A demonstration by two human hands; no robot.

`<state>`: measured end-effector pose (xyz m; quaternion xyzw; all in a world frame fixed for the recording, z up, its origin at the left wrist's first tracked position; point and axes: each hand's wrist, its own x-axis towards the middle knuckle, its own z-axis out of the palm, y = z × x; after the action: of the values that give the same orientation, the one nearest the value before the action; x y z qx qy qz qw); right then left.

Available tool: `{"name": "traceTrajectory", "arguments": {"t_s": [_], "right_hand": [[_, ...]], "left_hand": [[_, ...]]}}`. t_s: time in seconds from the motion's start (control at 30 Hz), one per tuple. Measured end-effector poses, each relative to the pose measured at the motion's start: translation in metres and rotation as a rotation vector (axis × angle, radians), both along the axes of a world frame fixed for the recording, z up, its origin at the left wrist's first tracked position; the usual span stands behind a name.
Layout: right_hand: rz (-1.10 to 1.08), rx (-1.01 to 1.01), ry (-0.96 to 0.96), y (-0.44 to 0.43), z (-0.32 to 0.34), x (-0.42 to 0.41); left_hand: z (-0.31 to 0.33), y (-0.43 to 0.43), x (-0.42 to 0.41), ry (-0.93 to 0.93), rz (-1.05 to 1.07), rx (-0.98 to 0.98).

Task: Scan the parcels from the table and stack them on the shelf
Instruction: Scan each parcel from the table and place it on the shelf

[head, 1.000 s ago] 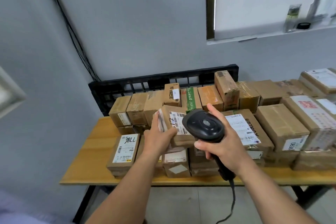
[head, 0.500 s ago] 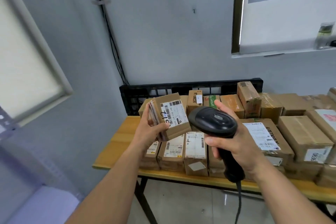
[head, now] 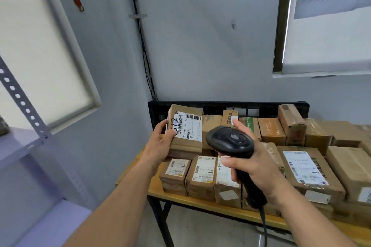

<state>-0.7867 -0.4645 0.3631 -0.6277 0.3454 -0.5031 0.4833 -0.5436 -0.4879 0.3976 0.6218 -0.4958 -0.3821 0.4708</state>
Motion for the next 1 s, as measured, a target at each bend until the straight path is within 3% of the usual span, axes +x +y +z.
{"name": "traceTrajectory", "arguments": {"t_s": [0.47,0.7,1.0], "right_hand": [[0.141,0.113,-0.058,-0.003,-0.006,0.068],[0.154,0.054,-0.057,0.005,0.004,0.083],[0.228,0.002,-0.069,0.015,0.020,0.085]], "left_hand": [[0.006,0.012,0.036,-0.013,-0.259,0.057],[0.028,0.025,0.081,-0.214,-0.133,0.040],[0.025,0.026,0.101,-0.254,-0.052,-0.037]]}}
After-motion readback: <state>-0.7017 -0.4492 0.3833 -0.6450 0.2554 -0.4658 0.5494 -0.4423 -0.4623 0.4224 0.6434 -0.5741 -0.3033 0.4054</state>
